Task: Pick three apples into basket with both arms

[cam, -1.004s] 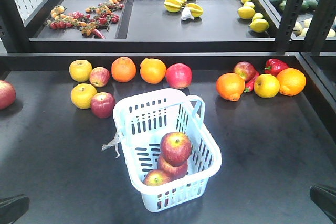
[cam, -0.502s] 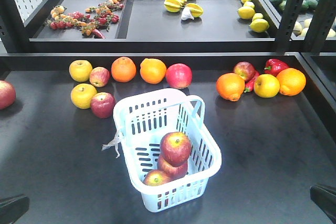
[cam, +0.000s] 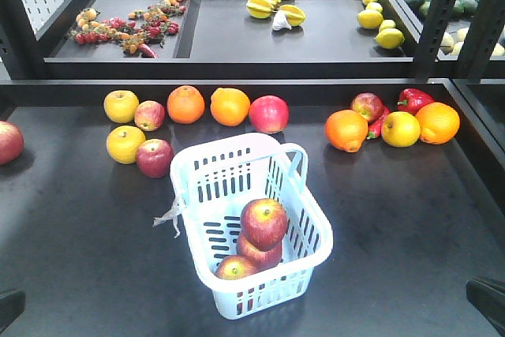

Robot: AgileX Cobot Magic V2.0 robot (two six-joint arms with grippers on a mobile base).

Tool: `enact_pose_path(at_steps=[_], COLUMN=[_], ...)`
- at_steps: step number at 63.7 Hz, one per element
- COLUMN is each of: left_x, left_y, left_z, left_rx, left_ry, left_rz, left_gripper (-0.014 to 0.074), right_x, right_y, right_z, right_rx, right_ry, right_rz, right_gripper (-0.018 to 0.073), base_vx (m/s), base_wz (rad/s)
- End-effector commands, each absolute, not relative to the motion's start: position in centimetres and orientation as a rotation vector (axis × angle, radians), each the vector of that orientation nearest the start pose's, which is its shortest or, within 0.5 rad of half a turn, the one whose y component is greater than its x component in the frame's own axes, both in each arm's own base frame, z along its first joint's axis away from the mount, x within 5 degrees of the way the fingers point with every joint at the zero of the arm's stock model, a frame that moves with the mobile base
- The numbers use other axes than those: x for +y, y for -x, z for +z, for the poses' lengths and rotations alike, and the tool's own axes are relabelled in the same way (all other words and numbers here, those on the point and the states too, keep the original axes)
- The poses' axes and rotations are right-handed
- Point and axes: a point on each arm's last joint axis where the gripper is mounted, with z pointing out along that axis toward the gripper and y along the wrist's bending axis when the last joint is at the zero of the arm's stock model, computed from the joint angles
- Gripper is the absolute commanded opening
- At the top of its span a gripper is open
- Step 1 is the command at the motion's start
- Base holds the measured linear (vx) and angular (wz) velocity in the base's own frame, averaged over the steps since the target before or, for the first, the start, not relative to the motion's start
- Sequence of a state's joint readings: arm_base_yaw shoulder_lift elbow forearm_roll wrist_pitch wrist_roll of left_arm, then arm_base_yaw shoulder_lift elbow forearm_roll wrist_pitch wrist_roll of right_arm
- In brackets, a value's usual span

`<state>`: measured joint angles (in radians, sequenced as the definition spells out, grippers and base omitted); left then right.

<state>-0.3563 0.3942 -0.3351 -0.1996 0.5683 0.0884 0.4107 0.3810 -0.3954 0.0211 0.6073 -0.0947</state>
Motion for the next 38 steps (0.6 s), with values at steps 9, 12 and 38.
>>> enact_pose_path(at_steps=[9,12,38], left_x=[-3.6,-3.5,-2.3], left_y=[-8.0,-8.0,-6.6], left_z=[22.0,20.9,17.8], left_rx=[2.042,2.038,1.799], left_ry=[-0.241,-0.231,-0.216], left_rz=[-0.387,-0.383,-0.315], left_gripper=[-0.0006,-0.0006,-0.0006], right_x=[3.3,3.3,3.3], right_y=[-7.6,-7.6,-7.5], right_z=[28.1,28.1,28.1], right_rx=[1.932,1.932,1.934], right_ry=[0.485,0.485,0.485], right_rz=[0.215,0.215,0.215], right_gripper=[-0.0004,-0.0004,-0.0004], base_vx=[0.0,0.0,0.0], base_wz=[0.0,0.0,0.0])
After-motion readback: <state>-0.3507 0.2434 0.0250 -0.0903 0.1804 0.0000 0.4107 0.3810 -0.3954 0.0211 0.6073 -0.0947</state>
